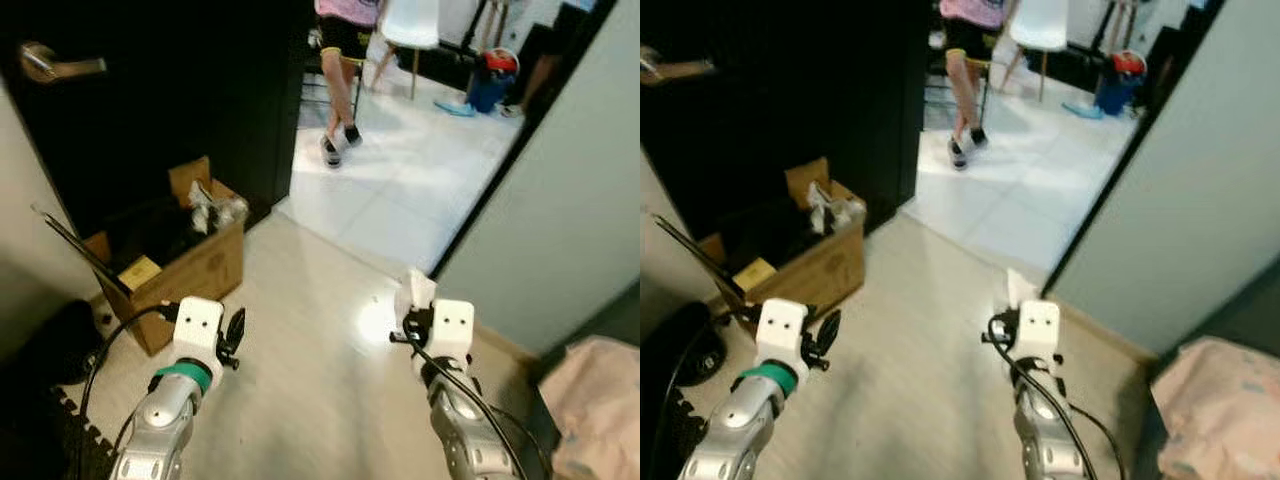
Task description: Clean up the room
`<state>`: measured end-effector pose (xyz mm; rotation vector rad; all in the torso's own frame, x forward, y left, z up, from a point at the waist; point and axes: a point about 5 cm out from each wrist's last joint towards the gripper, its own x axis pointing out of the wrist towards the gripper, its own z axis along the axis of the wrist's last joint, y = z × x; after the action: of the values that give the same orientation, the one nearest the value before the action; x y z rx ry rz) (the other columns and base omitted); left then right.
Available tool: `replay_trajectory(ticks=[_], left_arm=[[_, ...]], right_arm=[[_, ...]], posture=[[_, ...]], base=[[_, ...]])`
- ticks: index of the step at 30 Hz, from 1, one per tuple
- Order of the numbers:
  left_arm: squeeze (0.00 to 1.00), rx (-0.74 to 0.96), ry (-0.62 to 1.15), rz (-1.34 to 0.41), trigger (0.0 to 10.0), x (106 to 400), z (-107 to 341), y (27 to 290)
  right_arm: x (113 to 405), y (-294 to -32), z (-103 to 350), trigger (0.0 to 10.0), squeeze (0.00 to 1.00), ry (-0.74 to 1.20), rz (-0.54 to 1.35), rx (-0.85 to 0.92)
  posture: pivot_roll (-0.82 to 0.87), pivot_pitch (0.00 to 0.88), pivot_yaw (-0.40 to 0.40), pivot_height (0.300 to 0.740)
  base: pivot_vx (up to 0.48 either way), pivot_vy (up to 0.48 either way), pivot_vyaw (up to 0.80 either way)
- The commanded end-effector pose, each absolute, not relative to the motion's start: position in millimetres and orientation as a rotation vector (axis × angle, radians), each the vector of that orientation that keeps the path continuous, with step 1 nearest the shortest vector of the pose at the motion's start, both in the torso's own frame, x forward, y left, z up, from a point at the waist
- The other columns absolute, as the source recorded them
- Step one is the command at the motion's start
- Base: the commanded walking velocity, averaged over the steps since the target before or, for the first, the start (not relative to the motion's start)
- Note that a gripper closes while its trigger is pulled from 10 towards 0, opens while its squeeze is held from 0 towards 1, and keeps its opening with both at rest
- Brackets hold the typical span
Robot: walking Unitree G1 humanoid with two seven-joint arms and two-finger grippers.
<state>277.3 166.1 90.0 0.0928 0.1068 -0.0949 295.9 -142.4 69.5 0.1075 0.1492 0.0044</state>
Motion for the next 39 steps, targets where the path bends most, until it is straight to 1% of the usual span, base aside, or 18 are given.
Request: replay_trajectory(ticks=[1,17,22,38,39], left_arm=[[0.00,0.079,0.120,-0.102,10.0,275.6,86.8,164.4],[0.00,0.078,0.120,-0.104,10.0,276.3,86.9,164.2],[0.00,0.077,0.123,-0.102,10.0,275.4,86.0,164.3],[0.00,0.074,0.125,-0.102,10.0,274.3,85.3,163.6],[0.00,0.074,0.125,-0.102,10.0,274.2,85.3,163.6]], right_arm=[[293.8,-147.9,65.1,10.0,0.00,0.170,-0.017,0.120],[294.7,-149.3,64.6,10.0,0.00,0.176,-0.023,0.116],[296.6,-147.2,65.5,10.0,0.00,0.171,-0.006,0.080],[297.5,-143.8,65.8,10.0,0.00,0.170,0.027,0.048],[297.6,-142.7,66.0,10.0,0.00,0.170,0.036,0.043]], posture=[[0.06,0.017,-0.076,0.740],[0.06,0.015,-0.077,0.740],[0.06,0.014,-0.079,0.740],[0.05,0.015,-0.083,0.740],[0.05,0.015,-0.083,0.740]], base=[[0.368,0.000,0.00],[0.368,0.000,0.00],[0.368,0.000,0.00],[0.368,0.000,0.00],[0.368,0.000,0.80]])
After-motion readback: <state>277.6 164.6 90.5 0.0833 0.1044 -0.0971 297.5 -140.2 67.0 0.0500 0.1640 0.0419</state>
